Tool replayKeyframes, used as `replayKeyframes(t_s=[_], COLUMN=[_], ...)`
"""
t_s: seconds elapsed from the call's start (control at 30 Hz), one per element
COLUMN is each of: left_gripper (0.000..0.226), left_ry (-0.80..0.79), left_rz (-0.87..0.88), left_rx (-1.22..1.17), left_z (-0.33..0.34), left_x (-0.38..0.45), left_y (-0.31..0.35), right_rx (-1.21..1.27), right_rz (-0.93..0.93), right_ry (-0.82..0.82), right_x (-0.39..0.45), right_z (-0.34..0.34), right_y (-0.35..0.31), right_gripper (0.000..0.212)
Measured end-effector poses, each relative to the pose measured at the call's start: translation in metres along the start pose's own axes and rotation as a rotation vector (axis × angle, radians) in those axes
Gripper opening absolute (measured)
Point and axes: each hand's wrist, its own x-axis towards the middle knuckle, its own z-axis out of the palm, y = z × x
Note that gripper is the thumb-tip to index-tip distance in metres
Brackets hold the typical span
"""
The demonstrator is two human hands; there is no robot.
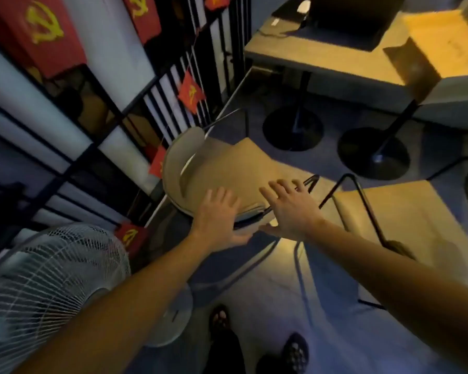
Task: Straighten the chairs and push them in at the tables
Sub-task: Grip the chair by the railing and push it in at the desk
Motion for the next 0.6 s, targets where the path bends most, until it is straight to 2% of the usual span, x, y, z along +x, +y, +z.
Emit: replayKeyframes(t_s=[0.03, 0.13, 0.33, 0.6], left_gripper=[0.092, 0.096, 0.098, 0.095], left_ry=[-0.061, -0.071, -0.137, -0.191], left_rz=[-0.009, -0.030, 0.036, 0.157], left_rx=[0.000, 0.049, 0.103, 0.123], left_z=[0.013, 0.063, 0.139, 0.193], left_x=[0.002, 0.007, 0.031, 0.053], left_y=[-0.009, -0.040, -0.085, -0.120], right_rx=[-0.010, -0.022, -0.015, -0.031], right_rz=[-0.015, -0.050, -0.033, -0.071], right_ry=[-0.042, -0.072, -0.163, -0.177], right_x=[0.011, 0.044, 0.104, 0.153], right_z=[0.011, 0.051, 0.123, 0.170], right_y=[-0.007, -0.025, -0.058, -0.082], right_gripper=[0.095, 0.094, 0.090, 0.073])
